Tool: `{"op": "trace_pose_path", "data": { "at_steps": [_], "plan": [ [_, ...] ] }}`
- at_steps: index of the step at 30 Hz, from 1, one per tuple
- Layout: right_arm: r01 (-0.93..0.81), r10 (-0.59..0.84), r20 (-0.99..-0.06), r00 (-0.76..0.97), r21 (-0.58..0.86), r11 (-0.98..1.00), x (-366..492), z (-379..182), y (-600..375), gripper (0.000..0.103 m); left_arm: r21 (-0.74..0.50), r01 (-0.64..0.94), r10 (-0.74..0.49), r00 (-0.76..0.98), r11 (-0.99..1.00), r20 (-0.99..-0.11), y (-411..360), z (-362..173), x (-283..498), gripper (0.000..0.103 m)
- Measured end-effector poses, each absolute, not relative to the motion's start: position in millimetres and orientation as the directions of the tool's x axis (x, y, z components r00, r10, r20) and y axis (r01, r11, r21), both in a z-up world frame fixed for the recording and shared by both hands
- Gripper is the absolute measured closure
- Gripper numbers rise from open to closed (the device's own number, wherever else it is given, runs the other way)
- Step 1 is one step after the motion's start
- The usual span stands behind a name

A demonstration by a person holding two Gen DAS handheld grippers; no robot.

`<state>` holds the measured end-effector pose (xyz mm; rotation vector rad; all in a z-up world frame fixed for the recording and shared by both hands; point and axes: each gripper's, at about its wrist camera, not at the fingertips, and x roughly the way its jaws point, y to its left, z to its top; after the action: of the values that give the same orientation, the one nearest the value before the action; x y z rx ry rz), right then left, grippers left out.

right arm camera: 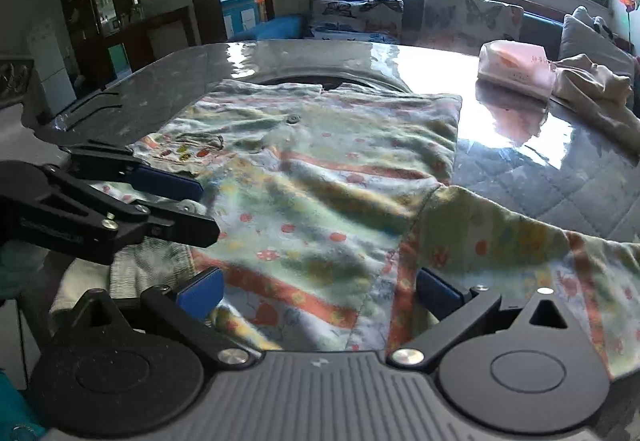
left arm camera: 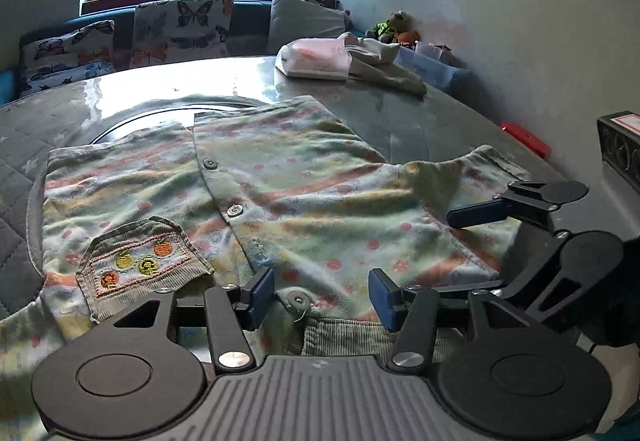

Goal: Fold clothes
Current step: 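Grasp the shirt's side edge by the sleeve with the right gripper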

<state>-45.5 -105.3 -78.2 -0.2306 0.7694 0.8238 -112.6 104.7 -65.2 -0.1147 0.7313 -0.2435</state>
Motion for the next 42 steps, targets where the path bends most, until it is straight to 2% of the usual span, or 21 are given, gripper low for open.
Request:
{"op": "trace_pose_path", "data": {
  "at_steps": [7, 11, 16, 21, 23, 29, 37, 41, 42],
  "plan": [
    [-0.638, 0.523, -0.681, 0.513, 0.105, 0.762, -31, -72, -140, 0.000, -0.176, 0.178, -0.249, 0.743, 0.968, -0.621, 100, -53, -113, 0.043],
    [-0.523, 0.446, -0.668, 0.596, 0.098, 0.846, -19, -71, -176, 0.000, -0.147, 0.203, -0.250, 0.744, 0.968, -0.620, 87, -50, -114, 0.034],
    [-0.376, 0.339, -0.642, 0.688, 0.084, 0.923, -3, -67, -222, 0.000, -0.127, 0.245, -0.270, 0.741, 0.961, -0.615, 70, -47, -114, 0.029],
    [-0.217, 0.229, -0.644, 0.730, 0.100, 0.971, 19, -71, -265, 0.007, -0.112, 0.266, -0.276, 0.731, 0.957, -0.624, 55, -49, -114, 0.027],
    [-0.169, 0.199, -0.644, 0.739, 0.108, 0.980, 24, -72, -278, 0.010, -0.106, 0.274, -0.278, 0.729, 0.956, -0.626, 50, -49, -114, 0.022],
    [-0.116, 0.174, -0.662, 0.729, 0.131, 0.985, 32, -81, -301, 0.029, -0.087, 0.310, -0.293, 0.720, 0.947, -0.629, 35, -50, -116, 0.021],
    [-0.098, 0.146, -0.660, 0.737, 0.110, 0.989, 32, -82, -301, 0.047, -0.081, 0.329, -0.302, 0.706, 0.941, -0.640, 25, -54, -117, 0.018],
    [-0.085, 0.136, -0.659, 0.739, 0.109, 0.990, 32, -81, -303, 0.066, -0.082, 0.343, -0.313, 0.701, 0.936, -0.641, 20, -55, -118, 0.018],
    [-0.080, 0.136, -0.659, 0.740, 0.115, 0.990, 33, -81, -304, 0.067, -0.083, 0.345, -0.315, 0.700, 0.935, -0.641, 19, -55, -119, 0.018]
  ]
}}
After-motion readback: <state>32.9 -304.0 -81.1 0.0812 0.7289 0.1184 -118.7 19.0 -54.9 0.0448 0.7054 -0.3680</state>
